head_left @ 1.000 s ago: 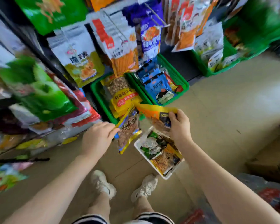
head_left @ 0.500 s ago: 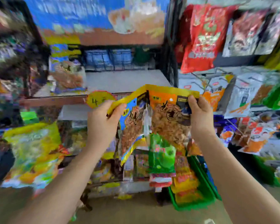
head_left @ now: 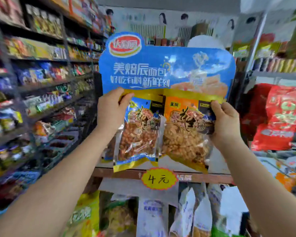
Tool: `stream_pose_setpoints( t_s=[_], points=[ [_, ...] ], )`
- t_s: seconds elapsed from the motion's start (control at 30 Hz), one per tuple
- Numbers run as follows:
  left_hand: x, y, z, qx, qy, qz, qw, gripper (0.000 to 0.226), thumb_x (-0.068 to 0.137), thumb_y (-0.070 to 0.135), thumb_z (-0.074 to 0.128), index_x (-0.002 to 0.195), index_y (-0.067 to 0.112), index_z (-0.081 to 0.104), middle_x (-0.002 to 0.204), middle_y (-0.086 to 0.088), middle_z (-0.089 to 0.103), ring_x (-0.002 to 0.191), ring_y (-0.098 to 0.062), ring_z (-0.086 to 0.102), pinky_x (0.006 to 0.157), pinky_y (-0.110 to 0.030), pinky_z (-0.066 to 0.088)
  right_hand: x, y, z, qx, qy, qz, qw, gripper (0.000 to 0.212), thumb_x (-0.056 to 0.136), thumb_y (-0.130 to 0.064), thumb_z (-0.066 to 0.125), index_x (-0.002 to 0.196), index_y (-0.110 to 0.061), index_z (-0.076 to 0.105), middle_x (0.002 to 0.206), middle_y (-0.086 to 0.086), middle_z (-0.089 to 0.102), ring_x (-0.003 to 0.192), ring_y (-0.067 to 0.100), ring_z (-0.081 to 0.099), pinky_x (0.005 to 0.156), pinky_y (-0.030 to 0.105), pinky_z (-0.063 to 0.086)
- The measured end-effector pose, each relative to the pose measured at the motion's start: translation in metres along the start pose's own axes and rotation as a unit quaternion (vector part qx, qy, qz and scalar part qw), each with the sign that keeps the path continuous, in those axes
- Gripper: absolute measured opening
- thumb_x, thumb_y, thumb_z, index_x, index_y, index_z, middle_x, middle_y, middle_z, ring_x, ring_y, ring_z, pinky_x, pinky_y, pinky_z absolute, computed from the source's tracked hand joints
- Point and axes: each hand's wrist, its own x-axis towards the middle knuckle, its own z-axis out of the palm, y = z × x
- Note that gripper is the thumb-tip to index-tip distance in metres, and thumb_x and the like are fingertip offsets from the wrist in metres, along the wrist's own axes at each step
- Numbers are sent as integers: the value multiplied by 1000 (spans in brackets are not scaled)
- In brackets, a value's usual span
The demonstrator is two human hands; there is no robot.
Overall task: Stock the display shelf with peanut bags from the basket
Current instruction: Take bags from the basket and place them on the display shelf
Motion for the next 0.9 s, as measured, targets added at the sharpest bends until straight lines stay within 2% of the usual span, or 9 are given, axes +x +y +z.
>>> stream_pose_setpoints(
  t_s=[0.1, 0.2, 0.33, 0.43, 0.5, 0.57, 0.67, 0.77, 0.9],
  points=[
    [1, -25, 42, -2, -28, -14, 1000, 37, 91, 20, 56, 63, -1, 45, 49, 0, 30, 44, -12, 30, 48, -29, 18, 43, 4, 18, 24, -10, 12, 1000, 35, 91, -22, 54, 57, -21, 57, 58, -3, 58, 63, 24, 52, 60, 38, 46],
    [9, -40, 83, -27, -11, -37, 999, 35, 91, 17, 57, 62, 7, 40, 49, 7, 21, 43, -5, 23, 44, -16, 25, 85, 14, 22, 47, -15, 21, 999, 33, 89, -23, 57, 56, -22, 60, 58, -6, 60, 67, 24, 53, 65, 42, 41],
    [22, -68, 123, -14, -44, -142, 989, 23, 88, 23, 61, 89, 0, 57, 58, 1, 39, 49, -15, 36, 47, -25, 19, 127, 43, 22, 72, -20, 46, 996, 28, 92, -21, 53, 64, -24, 56, 49, -13, 61, 47, 10, 56, 46, 21, 47],
    [10, -97, 131, 69, -202, -193, 958, 45, 85, 19, 65, 123, 8, 45, 108, -13, 60, 85, -29, 59, 63, -32, 39, 138, 75, 29, 68, -47, 97, 992, 20, 94, -20, 51, 76, -22, 58, 50, -13, 66, 41, 6, 60, 39, 16, 47],
    [1, -115, 128, 95, -257, -220, 936, 73, 84, 23, 67, 142, 15, 24, 144, -10, 38, 124, -30, 45, 92, -40, 42, 142, 96, 37, 59, -43, 134, 988, 19, 95, -19, 48, 78, -19, 57, 46, -12, 64, 38, 7, 59, 38, 16, 47],
    [-7, -122, 121, 105, -252, -211, 939, 85, 82, 28, 68, 146, 19, 12, 154, -6, 19, 140, -25, 22, 111, -41, 28, 143, 115, 45, 35, -4, 179, 983, 17, 95, -23, 49, 84, -13, 57, 49, -5, 61, 40, 14, 56, 43, 21, 47],
    [-21, -124, 114, 119, -242, -160, 950, 86, 82, 31, 67, 146, 19, 11, 151, -7, 23, 139, -25, 23, 111, -40, 27, 149, 140, 45, -147, 79, 112, 980, 29, 94, -31, 47, 83, -6, 57, 65, 6, 50, 57, 23, 45, 56, 35, 36],
    [-38, -121, 110, 108, -258, -149, 948, 88, 82, 32, 67, 147, 18, 9, 150, -7, 25, 137, -24, 27, 108, -41, 33, 139, 143, 41, -335, 93, 47, 936, 36, 97, -35, 39, 105, -2, 50, 86, 10, 53, 74, 27, 50, 62, 35, 35],
    [-45, -105, 117, -16, -211, -253, 944, 91, 81, 22, 70, 146, 14, 8, 113, -2, 56, 93, -17, 57, 70, -26, 46, 116, 149, 36, -339, 82, 95, 933, 52, 94, -41, 43, 128, -2, 35, 111, 20, 57, 99, 37, 57, 71, 37, 40]
  ],
)
